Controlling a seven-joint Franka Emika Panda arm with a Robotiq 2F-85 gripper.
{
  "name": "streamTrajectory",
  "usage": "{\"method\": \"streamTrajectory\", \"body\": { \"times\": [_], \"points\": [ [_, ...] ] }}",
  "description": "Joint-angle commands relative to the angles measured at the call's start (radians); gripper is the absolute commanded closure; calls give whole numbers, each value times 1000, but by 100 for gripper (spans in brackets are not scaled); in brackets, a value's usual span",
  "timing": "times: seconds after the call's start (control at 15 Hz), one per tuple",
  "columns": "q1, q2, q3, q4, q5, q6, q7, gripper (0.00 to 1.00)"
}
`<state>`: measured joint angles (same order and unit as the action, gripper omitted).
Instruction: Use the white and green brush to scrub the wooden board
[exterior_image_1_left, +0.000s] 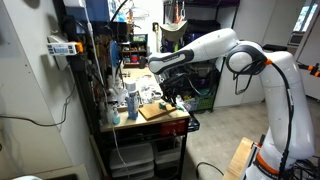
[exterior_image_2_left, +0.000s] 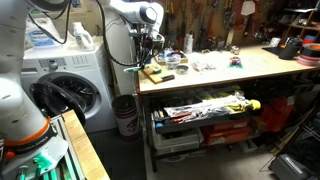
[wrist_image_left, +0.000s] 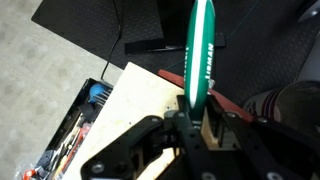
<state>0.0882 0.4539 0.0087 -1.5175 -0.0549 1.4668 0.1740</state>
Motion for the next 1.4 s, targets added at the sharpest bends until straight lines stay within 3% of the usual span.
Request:
{"method": "streamTrajectory", "body": {
  "times": [0.0, 0.4, 0.87, 1.33],
  "points": [
    [20, 52, 24, 61, -4, -17, -24, 94],
    [62, 35, 59, 61, -9, -73, -55, 94],
    [77, 19, 34, 45, -140, -205, -54, 94],
    [48, 34, 5, 42, -303, -142, -108, 94]
  ]
}}
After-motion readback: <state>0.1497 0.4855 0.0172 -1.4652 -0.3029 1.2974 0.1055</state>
